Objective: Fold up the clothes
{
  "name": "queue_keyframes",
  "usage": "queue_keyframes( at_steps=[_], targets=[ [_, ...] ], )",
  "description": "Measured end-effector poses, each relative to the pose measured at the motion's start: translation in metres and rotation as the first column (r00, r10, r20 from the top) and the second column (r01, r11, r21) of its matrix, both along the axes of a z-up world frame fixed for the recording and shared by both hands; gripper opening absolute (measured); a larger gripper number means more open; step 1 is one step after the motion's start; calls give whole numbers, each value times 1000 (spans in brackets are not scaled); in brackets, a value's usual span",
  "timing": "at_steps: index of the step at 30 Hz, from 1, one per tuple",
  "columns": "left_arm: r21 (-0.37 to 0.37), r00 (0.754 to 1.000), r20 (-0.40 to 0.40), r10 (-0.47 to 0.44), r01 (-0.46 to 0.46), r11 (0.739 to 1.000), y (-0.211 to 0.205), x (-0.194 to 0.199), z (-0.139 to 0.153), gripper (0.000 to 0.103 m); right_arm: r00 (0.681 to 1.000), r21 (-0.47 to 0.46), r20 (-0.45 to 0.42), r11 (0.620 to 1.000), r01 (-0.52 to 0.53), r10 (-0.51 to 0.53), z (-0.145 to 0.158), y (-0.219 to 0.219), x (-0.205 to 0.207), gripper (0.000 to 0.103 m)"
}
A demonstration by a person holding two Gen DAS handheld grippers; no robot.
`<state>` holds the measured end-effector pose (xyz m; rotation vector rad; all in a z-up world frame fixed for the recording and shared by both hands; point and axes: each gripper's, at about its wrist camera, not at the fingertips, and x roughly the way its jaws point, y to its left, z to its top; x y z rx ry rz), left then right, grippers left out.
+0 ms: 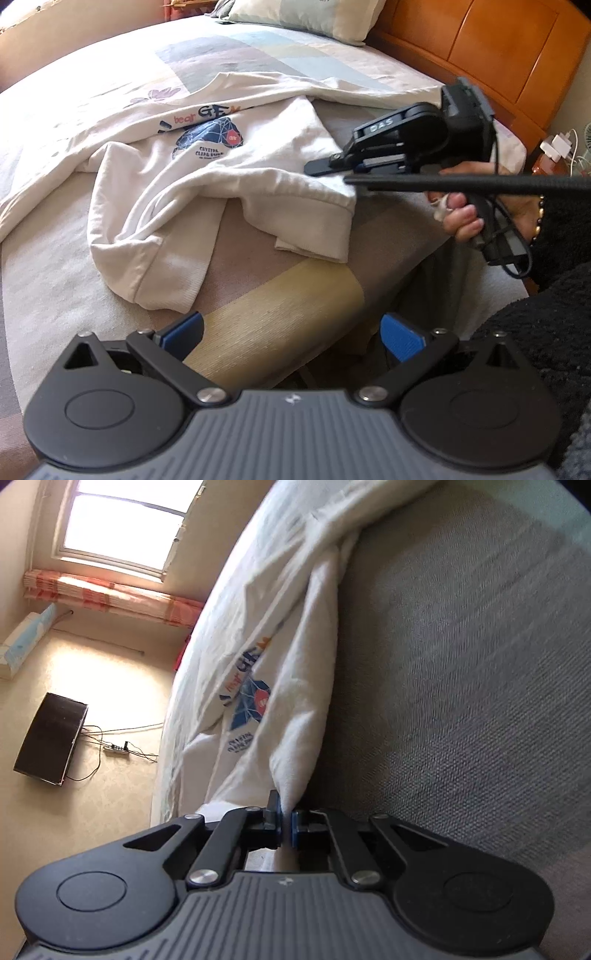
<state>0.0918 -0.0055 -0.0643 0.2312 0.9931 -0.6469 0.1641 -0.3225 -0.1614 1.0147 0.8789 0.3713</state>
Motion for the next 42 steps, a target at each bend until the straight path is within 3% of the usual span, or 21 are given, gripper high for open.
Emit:
queue_keyframes(
  at_steps=[8, 18, 23, 25, 29, 36, 39, 42],
  targets=[
    [2, 1000, -1, -11, 11, 1000, 0, 1, 0, 102, 999, -83, 28, 996, 35, -33, 30, -40, -22, 6],
    [1, 1000, -2, -11, 11, 1000, 1, 8, 0, 102, 996, -237, -37, 969, 70, -81, 38, -81, -44, 7],
    [-8, 1000, 3, 13, -13, 1000, 8, 16, 4, 102, 997, -411, 18, 909, 70, -69, 62, -68, -44, 17],
    [-26, 999, 10, 33, -33, 999, 14, 21, 7, 102, 995, -429, 50, 898, 95, -81, 69, -74, -45, 26],
    [-107, 996, -11, 84, -85, 991, 31, 40, 9, 102, 991, -418, 84, 900, 127, -101, 75, -80, -43, 30],
    [-282, 968, -206, 144, -200, 938, 58, 82, -26, 101, 993, -389, 80, 914, 114, -90, 68, -71, -44, 34],
    [-403, 955, -261, 143, -242, 883, 65, 86, -35, 101, 993, -377, 78, 920, 111, -88, 67, -69, -45, 35],
    [-513, 940, -314, 133, -286, 809, 72, 89, -44, 101, 994, -379, 75, 919, 107, -85, 67, -67, -44, 38]
  ],
)
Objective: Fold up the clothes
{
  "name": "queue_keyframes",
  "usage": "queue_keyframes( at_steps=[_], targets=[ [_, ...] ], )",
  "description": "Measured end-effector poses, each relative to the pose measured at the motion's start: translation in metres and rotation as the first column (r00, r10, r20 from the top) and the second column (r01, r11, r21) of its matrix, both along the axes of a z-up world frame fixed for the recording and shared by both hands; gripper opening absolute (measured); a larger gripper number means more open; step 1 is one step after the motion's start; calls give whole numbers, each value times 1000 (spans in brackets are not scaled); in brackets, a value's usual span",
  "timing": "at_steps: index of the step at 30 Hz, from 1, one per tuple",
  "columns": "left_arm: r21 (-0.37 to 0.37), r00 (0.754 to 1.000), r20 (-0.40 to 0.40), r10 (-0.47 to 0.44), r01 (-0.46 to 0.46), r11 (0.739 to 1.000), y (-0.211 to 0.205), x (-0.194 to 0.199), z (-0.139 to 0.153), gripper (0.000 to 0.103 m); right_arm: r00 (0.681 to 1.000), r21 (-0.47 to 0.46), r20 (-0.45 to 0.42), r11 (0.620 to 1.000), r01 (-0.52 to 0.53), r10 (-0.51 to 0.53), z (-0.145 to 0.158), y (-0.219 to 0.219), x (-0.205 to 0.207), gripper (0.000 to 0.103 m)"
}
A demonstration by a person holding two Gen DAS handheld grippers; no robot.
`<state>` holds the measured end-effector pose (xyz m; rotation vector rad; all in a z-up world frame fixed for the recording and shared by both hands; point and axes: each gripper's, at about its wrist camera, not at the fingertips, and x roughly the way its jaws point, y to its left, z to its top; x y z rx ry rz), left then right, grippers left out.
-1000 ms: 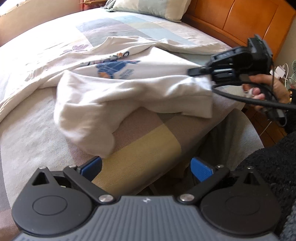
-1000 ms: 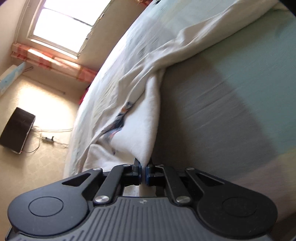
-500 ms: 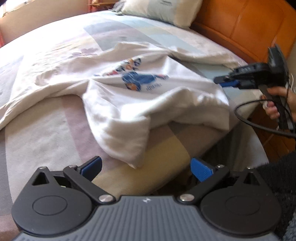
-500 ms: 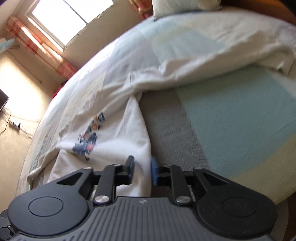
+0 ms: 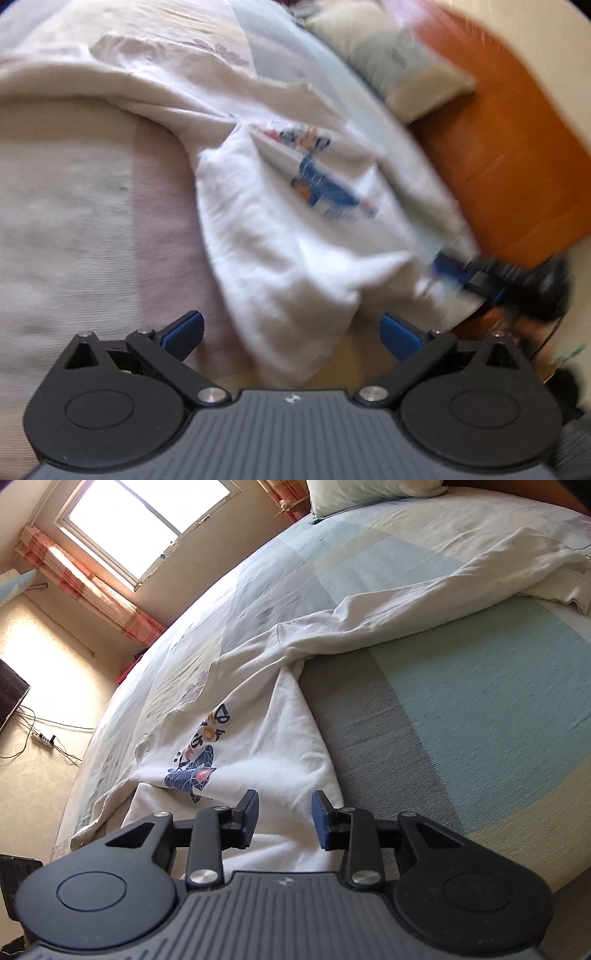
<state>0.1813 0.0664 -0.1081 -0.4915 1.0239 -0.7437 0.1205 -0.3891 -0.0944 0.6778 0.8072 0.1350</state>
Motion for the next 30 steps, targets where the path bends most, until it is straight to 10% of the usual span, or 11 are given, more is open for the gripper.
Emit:
queue_keyframes(
  at_steps=[6, 11, 16, 30],
  targets=[
    [-222, 998, -53, 19, -31, 975, 4, 2, -11, 101, 1000, 1, 3, 1000, -16, 16, 1, 6, 5, 40],
    [-115, 999, 4, -32, 32, 993, -12, -5, -6, 93, 999, 5, 1, 999, -35, 35, -1, 12, 9, 41],
    [-54, 1000, -10, 29, -29, 998, -11, -3, -12, 20, 999, 7, 1, 999, -48, 48, -2, 16, 10, 42],
    [71, 982, 161, 100, -112, 991, 42, -26, 57, 7, 999, -7, 15, 999, -44, 44, 3, 9, 5, 45]
  ],
)
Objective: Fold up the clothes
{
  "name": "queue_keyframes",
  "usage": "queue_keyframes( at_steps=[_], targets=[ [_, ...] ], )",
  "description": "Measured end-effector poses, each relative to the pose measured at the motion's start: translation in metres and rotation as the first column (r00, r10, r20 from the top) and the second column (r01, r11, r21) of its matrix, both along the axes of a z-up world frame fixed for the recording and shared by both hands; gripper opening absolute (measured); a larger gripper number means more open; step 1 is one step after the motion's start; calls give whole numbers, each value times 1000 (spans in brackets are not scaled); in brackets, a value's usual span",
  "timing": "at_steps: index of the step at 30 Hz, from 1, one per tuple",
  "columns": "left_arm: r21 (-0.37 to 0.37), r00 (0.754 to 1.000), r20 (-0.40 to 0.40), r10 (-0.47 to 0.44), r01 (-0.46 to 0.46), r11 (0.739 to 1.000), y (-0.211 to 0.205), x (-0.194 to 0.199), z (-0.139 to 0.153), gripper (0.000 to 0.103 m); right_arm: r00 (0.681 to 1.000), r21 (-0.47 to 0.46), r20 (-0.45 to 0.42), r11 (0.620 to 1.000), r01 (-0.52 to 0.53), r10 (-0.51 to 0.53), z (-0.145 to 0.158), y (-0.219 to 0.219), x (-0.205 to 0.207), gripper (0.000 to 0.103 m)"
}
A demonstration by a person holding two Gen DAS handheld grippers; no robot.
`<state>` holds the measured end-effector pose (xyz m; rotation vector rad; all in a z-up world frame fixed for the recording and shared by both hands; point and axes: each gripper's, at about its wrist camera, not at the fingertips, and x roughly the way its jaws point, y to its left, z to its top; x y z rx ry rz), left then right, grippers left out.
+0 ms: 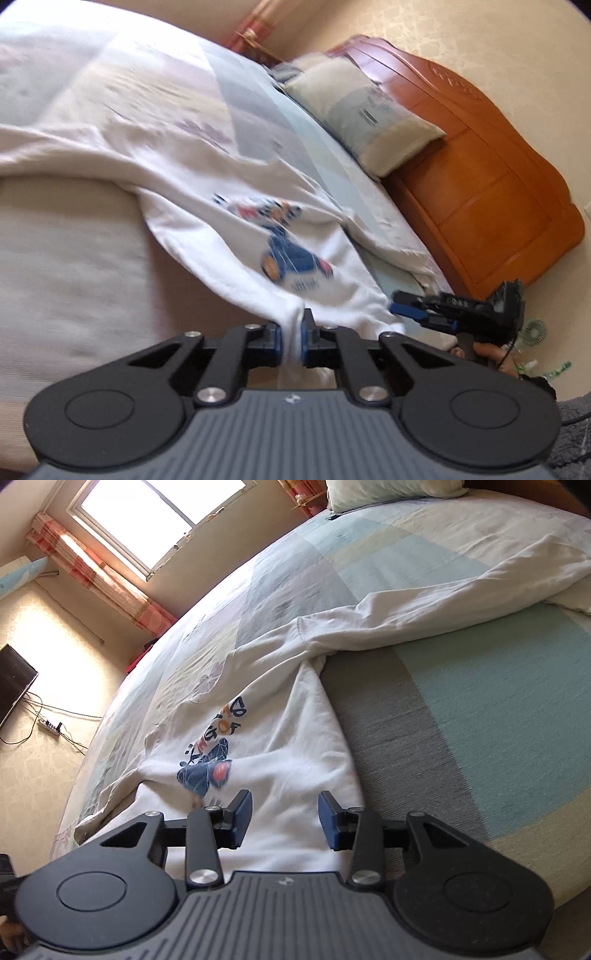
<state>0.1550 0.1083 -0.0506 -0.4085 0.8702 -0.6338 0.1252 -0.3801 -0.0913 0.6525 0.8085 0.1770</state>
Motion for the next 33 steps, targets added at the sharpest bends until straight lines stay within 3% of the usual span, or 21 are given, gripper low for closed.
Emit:
queue_keyframes(
  at_steps=[6, 8, 11, 18, 24, 28, 30, 33],
  targets=[
    [186, 978, -178, 109, -75, 980, 29, 16, -36, 9, 1000, -38, -10, 999, 4, -5, 1, -6, -6, 49],
    [235, 974, -181, 134, -89, 968, 35, 17, -39, 10, 1000, -74, -6, 997, -1, 0, 4, -7, -7, 49],
    [277, 985, -121, 124, -87, 957, 34, 22, -25, 17, 1000, -148, -2, 989, 4, -5, 8, -9, 0, 49],
    [287, 998, -10, 62, -57, 956, 13, 64, -11, 47, 1000, -131, 11, 991, 4, -2, 9, -7, 19, 49],
    [231, 988, -98, 116, -91, 969, 0, 124, -48, 49, 1000, -104, -7, 994, 12, -13, 1, -2, 17, 49],
    [196, 985, -80, 152, -134, 971, -6, 142, -60, 43, 999, -102, -25, 994, 34, -37, -4, -5, 14, 50],
    [229, 986, -65, 155, -137, 964, -14, 147, -62, 4, 999, -100, -29, 994, 38, -41, -5, -6, 15, 53],
    [300, 988, -12, 157, -146, 943, -21, 146, -57, 2, 998, -97, -34, 994, 43, -46, -7, -7, 17, 56]
  ],
)
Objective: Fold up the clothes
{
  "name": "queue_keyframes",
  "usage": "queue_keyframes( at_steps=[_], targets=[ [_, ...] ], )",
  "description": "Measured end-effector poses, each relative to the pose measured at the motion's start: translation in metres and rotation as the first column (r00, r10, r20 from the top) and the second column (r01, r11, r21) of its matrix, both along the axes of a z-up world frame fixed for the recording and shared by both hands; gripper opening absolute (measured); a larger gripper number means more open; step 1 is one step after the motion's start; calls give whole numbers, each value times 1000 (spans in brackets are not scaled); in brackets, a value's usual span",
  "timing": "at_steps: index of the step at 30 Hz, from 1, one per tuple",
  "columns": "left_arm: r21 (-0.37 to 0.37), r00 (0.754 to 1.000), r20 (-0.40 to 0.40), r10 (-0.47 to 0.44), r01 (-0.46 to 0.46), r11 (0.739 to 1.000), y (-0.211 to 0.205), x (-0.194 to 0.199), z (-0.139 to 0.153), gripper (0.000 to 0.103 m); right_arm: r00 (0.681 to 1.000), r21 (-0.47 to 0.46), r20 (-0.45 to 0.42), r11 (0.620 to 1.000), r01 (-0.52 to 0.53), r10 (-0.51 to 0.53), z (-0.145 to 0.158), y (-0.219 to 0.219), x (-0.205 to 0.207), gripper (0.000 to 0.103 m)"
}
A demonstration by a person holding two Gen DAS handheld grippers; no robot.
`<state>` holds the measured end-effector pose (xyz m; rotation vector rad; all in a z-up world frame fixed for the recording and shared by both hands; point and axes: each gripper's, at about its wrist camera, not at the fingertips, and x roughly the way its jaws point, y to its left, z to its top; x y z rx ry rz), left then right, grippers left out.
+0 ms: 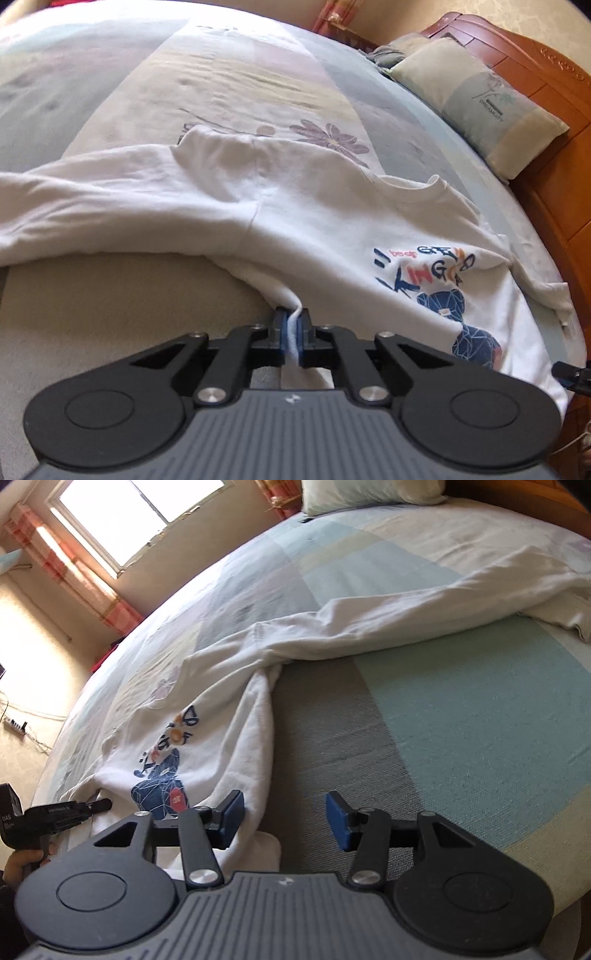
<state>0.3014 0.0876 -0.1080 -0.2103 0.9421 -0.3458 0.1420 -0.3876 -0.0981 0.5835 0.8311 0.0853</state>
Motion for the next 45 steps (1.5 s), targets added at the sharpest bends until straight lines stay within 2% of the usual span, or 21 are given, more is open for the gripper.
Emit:
queue_keyframes(
  at_steps=[2, 5, 8, 11, 14, 16, 18, 21, 23, 25, 26, 29, 36, 38, 41, 45],
  targets=[
    [40, 999, 47, -2, 0, 999, 0, -3, 8, 2, 1000, 2, -3, 1000, 3, -3, -1, -1, 1, 56],
    [108, 993, 107, 55, -67, 992, 17, 10, 22, 0, 1000, 5, -8, 1000, 9, -9, -3, -2, 3, 57],
    [115, 991, 81, 106, -115, 987, 40, 26, 30, 0, 1000, 8, -12, 1000, 14, -14, -4, -3, 4, 57],
    [87, 994, 67, 90, -96, 992, 49, 20, 37, 3, 1000, 9, -18, 1000, 21, -21, -6, -4, 5, 59],
    [84, 998, 50, 27, -32, 996, 40, 0, 41, 14, 999, 3, -24, 999, 36, -36, -7, -7, 5, 60],
    [65, 998, 43, -34, 32, 997, 25, -15, 42, 29, 999, 0, -29, 999, 45, -45, -8, -8, 5, 63],
    [45, 995, 40, -96, 94, 995, 8, -30, 43, 53, 998, -23, -31, 998, 62, -63, -6, -10, 5, 64],
    [64, 981, 36, -189, 186, 980, -25, -48, 41, 56, 997, -143, -40, 988, 66, -72, -2, -9, 7, 64],
    [88, 972, 43, -231, 226, 970, -44, -57, 41, 57, 996, -257, -45, 964, 64, -78, -1, -5, 10, 64],
    [101, 966, 48, -255, 249, 963, -58, -64, 42, 64, 996, -345, -67, 938, 38, -66, -2, -2, 13, 63],
    [103, 964, 49, -262, 256, 961, -63, -67, 42, 67, 996, -356, -78, 934, 19, -50, -4, 1, 15, 63],
    [87, 962, 54, -267, 262, 961, -70, -73, 44, 67, 999, -252, -45, 967, -36, 26, -1, 12, 18, 63],
    [61, 979, 39, -199, 196, 979, -60, -80, 45, 67, 971, -241, 25, 944, -224, 236, 3, 89, 56, 63],
    [56, 983, 35, -178, 176, 983, -55, -82, 46, 67, 959, -243, 10, 931, -272, 283, -3, 111, 68, 63],
    [49, 987, 30, -157, 155, 987, -50, -83, 47, 68, 953, -248, 11, 924, -290, 302, -3, 121, 68, 65],
    [29, 989, 24, -144, 143, 989, -48, -84, 45, 68, 973, -124, 26, 966, -226, 231, -6, 85, 45, 65]
  ],
)
